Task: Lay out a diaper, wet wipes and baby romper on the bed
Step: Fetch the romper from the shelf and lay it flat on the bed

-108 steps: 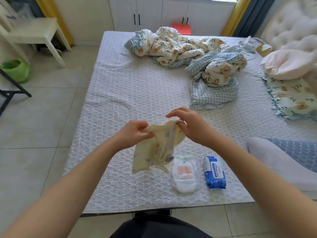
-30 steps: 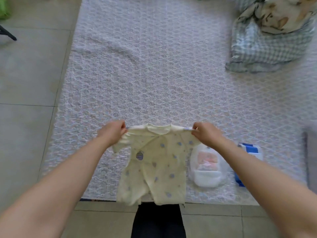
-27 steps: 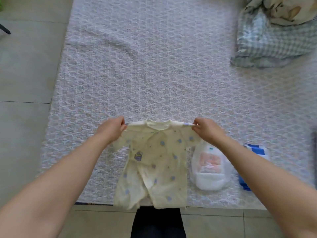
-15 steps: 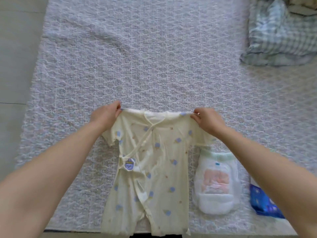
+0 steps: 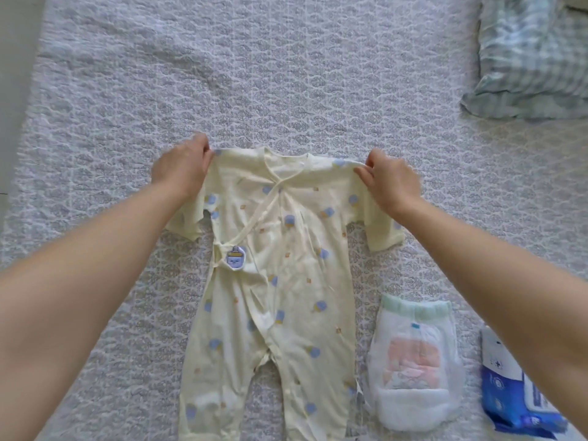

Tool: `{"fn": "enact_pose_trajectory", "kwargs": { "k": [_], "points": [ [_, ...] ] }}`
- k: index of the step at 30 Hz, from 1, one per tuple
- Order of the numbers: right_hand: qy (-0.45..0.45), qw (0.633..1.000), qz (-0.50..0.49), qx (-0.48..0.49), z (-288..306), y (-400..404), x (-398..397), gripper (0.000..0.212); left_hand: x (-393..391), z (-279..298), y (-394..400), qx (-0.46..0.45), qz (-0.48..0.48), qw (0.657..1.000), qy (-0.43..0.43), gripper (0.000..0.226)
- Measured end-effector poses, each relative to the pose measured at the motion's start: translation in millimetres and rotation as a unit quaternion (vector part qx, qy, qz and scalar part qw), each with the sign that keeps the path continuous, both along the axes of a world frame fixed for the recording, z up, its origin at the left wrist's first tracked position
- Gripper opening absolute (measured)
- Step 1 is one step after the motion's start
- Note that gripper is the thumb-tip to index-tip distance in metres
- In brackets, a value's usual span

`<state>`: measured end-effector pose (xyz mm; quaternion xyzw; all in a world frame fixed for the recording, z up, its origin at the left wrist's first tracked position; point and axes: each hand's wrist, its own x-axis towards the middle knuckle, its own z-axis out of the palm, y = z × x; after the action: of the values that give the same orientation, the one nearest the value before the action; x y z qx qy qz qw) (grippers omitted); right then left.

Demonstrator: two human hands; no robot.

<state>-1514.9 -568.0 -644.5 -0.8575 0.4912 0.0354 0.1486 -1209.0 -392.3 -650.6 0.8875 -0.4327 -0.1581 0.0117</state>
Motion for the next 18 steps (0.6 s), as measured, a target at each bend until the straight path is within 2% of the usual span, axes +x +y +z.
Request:
{"fn": "enact_pose_trajectory", "kwargs": {
  "k": [5,9,12,16,18],
  "points": [
    [-0.015,0.991,-0.073,0.111,-3,1,-14,0.043,-4,-10,31,0.041,0.018,0.998,0.039,0.042],
    [-0.048,0.972,-0.108,0.201,1,6,-33,0.018,-5,-3,52,0.027,0.063,0.993,0.096,0.037],
    [-0.029,0.982,-0.079,0.166,4,7,-40,0.017,-2,3,61,0.011,0.080,0.992,0.099,0.031],
    [0.063,0.996,-0.018,0.055,4,4,-45,0.020,2,3,65,0.024,0.090,0.996,0.005,0.030],
    [0.114,0.993,-0.003,0.043,1,6,-51,0.019,-2,2,69,0.032,0.095,0.995,-0.005,0.034]
  ]
}}
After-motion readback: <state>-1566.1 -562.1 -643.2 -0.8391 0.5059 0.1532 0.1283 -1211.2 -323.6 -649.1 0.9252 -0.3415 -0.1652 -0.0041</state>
